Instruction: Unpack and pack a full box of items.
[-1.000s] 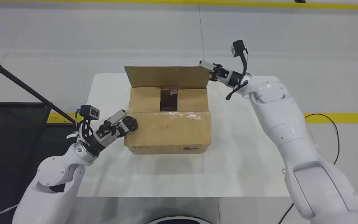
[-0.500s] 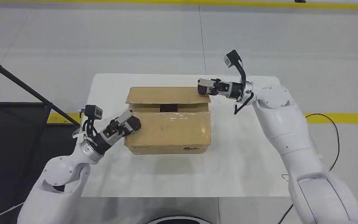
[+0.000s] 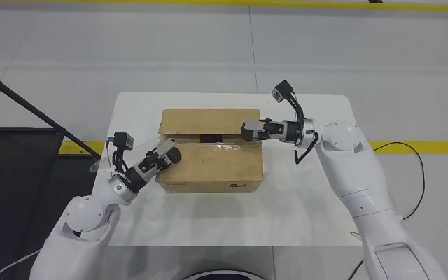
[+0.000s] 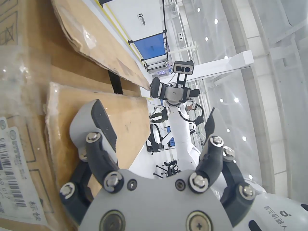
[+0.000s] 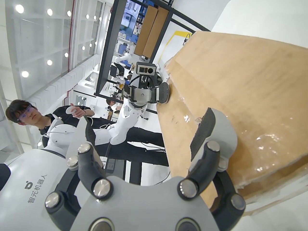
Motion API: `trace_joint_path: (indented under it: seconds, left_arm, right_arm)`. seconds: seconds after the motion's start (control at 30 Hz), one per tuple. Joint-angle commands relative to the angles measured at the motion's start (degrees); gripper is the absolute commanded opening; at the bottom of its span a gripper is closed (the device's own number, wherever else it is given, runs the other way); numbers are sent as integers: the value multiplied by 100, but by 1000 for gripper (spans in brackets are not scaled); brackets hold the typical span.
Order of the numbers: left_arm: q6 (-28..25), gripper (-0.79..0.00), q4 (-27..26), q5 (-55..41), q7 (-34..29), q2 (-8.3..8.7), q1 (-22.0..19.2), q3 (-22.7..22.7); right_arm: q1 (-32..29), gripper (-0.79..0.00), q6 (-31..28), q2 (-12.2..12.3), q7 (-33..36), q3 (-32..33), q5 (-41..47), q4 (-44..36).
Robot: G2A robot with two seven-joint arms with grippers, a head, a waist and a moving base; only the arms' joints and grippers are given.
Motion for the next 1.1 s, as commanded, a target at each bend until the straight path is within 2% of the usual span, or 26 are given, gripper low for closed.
trace_joint_path:
  seconds: [0.0, 0.17, 0.33, 0.63, 0.9, 1.07]
  left_arm:
    - [-21, 0, 1, 16, 14, -4, 6, 6]
    - [-152, 0, -21, -32, 13, -11, 61, -50]
    - [-503, 0, -151, 100, -6, -1, 221, -224]
    - [-949, 0, -263, 310, 475, 4, 752, -836]
    - [-1427, 0, -134, 96, 488, 4, 1232, -1355]
    - [-1482, 0, -120, 57, 446, 5, 1272, -1405]
  right_arm:
    - [-43, 0, 100, 13, -40, -17, -110, -67]
    - [-81, 0, 266, 16, -113, -65, -112, 5]
    - [-135, 0, 112, 10, -62, -126, -54, 123]
    - [-97, 0, 125, -5, -94, -182, 72, 381]
    - [15, 0, 221, -45, -126, -293, 149, 640]
    - [34, 0, 242, -50, -136, -310, 146, 672]
